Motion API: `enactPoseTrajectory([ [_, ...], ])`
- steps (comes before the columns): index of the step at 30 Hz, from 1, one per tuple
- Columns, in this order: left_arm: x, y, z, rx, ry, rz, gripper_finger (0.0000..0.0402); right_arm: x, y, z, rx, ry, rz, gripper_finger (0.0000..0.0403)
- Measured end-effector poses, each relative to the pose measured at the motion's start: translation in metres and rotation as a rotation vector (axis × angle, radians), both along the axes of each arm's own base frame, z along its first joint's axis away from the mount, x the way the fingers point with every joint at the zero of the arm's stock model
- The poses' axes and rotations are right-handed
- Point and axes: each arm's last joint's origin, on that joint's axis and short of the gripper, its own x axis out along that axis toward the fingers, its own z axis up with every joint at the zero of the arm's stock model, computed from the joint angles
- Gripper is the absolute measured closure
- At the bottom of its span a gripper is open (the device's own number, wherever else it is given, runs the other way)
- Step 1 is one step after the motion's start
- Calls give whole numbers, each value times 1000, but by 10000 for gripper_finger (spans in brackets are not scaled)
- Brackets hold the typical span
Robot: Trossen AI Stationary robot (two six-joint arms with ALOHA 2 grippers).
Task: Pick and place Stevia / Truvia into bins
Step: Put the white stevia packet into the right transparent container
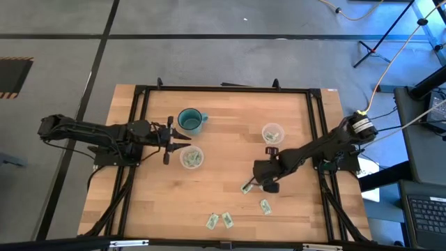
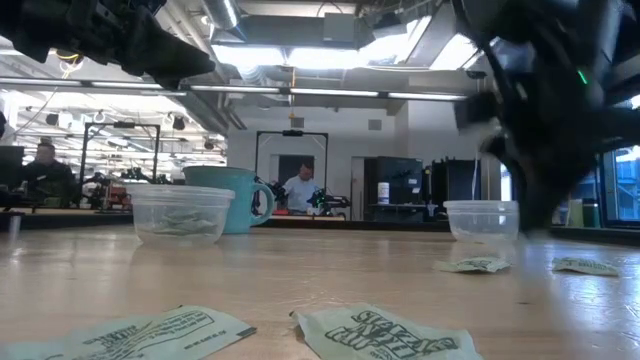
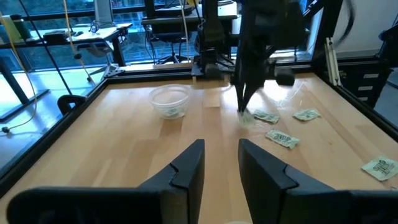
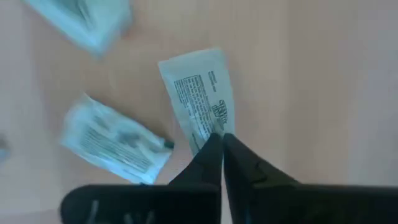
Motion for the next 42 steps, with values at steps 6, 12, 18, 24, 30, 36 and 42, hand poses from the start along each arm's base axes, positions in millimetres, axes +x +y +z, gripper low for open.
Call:
enactPoseTrajectory([
  [6,0,0,0,0,0,0,313,-4,-33,54,-91,-51,-201,401],
  [12,0,0,-2,0,20,-1,313,-26,-72,78,-90,-108,-390,402],
  [18,-1,0,-3,0,32,0,313,-40,-109,58,-114,-62,-522,402],
  [24,-1,0,-3,0,32,0,313,-44,-129,39,-120,-76,-573,397],
  [30,-1,0,-3,0,35,-1,313,-50,-134,32,-115,-52,-611,386],
  [36,-1,0,-3,0,37,-1,313,-50,-134,31,-112,-55,-612,385],
  [42,-1,0,-5,1,51,-1,313,-50,-134,31,-112,-55,-612,384],
])
